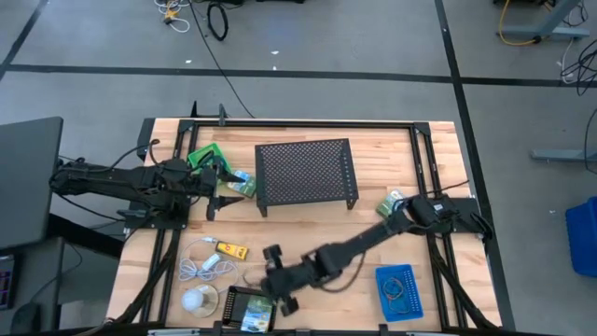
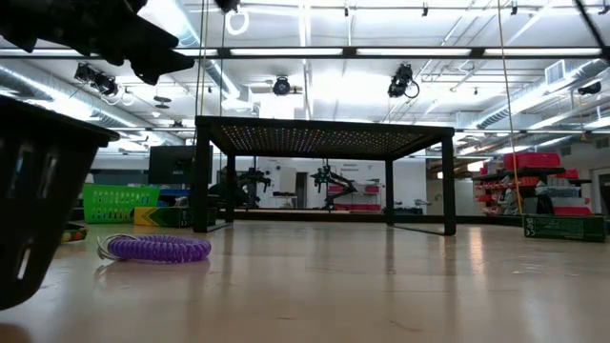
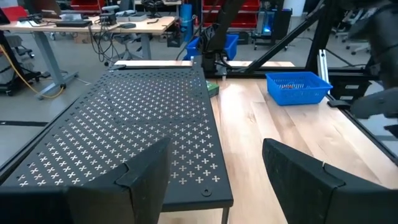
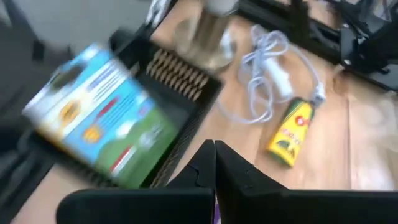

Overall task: Pick & Place Office Desk Supplies
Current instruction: Put the purple spring keychain into the green bin

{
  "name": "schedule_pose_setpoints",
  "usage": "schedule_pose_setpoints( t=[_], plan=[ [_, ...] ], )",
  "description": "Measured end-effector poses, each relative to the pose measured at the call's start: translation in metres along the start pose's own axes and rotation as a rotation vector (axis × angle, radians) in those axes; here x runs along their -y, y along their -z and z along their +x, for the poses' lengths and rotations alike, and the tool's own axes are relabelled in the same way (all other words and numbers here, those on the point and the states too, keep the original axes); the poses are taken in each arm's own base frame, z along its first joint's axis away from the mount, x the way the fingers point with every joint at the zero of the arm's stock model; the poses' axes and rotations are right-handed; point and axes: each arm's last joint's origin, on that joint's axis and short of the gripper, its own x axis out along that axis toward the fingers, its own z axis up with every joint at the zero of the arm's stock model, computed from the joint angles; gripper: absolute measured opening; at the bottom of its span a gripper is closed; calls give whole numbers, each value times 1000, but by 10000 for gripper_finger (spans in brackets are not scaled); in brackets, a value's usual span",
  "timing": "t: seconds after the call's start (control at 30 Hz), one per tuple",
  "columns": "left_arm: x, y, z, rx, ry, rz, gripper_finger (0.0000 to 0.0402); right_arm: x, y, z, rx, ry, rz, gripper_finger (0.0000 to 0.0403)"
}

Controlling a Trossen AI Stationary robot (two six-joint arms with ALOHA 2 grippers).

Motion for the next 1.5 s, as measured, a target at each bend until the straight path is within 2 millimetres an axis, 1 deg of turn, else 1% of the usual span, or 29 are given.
schedule_pose_setpoints(
  t=[0.07,0.13,0.27,0.33,0.4,0.47,0.57,0.63,0.7,0.8,0.87,0.9,0.93,1.07,1.13,1.23,1.3,1.4,1.5],
  plan=[
    [0,0,0,0,0,-1,260,-16,2,-4,-36,-2,-66,3],
    [0,0,0,0,0,-1,260,-32,3,-9,-54,10,-124,14],
    [0,1,0,-13,1,-1,260,-58,1,-17,-43,57,-183,64],
    [0,2,0,-16,1,-2,260,-66,-5,-24,-27,52,-171,98],
    [0,2,0,-16,1,-6,260,-70,-15,-31,16,45,-110,133],
    [0,2,0,-19,1,-9,260,-72,-20,-35,42,43,-56,164],
    [0,2,0,-21,1,-9,260,-75,-24,-37,73,50,-35,193],
    [0,2,0,-26,1,-9,260,-77,-29,-37,119,53,-26,197],
    [0,3,0,-31,1,-9,260,-80,-30,-34,138,50,-18,192],
    [0,4,0,-41,3,-7,260,-85,-20,-22,104,46,-34,176],
    [0,5,0,-49,5,-6,260,-89,-15,-18,75,45,-50,168],
    [0,5,0,-53,6,-7,260,-90,-15,-16,86,46,-42,166],
    [1,6,0,-59,14,-6,260,-90,-15,-15,86,48,-37,166],
    [2,6,0,-63,54,-21,260,-91,-2,-15,-26,127,-66,171],
    [2,7,1,-67,54,-26,260,-88,1,-25,-94,215,-68,173],
    [2,9,4,-89,54,-31,260,-73,6,-44,-202,337,-16,173],
    [3,11,7,-118,54,-30,260,-60,14,-48,-288,368,42,173],
    [3,16,11,-163,52,-50,260,-43,26,-45,-421,319,97,173],
    [4,20,16,-206,46,-73,260,-27,39,-48,-586,281,138,173]
  ],
)
